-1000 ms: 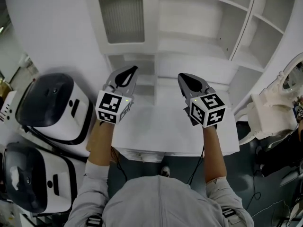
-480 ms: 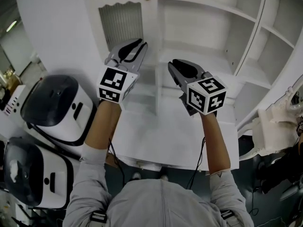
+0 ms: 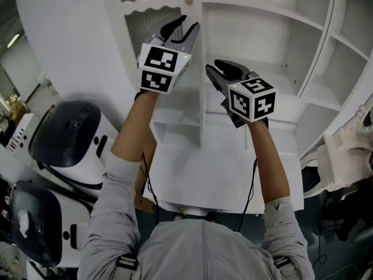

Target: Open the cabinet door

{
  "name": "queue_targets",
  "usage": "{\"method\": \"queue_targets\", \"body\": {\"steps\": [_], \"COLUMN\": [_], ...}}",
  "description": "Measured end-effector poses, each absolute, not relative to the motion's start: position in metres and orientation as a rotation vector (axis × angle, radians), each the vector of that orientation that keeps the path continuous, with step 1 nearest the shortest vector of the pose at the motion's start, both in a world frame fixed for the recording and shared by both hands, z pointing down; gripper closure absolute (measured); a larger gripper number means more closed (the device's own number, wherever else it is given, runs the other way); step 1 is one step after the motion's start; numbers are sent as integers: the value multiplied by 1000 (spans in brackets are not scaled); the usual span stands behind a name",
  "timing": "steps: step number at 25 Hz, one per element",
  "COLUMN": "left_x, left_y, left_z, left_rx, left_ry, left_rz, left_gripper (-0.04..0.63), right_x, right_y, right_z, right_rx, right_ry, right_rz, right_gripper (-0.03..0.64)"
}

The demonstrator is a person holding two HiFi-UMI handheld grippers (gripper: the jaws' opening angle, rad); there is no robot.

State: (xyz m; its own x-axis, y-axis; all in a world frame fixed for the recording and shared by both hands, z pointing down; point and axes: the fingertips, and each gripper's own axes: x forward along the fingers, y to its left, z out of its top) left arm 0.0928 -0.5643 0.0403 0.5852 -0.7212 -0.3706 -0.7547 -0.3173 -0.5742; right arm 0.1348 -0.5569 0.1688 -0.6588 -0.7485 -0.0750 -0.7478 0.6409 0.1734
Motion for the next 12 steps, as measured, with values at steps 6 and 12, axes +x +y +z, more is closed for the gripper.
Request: {"method": "queue_targets", "body": {"steps": [6,12], "left_x": [94,96], "left_y": [-592,-604], "left_z": [8,-1], "left_rx": [-2017,-1959], "left_ry": [1159,1145], "left_rz": [63,72], "left_gripper": [421,422], "right_x": [126,124], "right_y": [-593,-616], "right_z": [174,176], "right_rx": [1321,1344], "right_ry": [-2810,-2816], "right_rz": [-248,-189], "right_gripper": [453,448]}}
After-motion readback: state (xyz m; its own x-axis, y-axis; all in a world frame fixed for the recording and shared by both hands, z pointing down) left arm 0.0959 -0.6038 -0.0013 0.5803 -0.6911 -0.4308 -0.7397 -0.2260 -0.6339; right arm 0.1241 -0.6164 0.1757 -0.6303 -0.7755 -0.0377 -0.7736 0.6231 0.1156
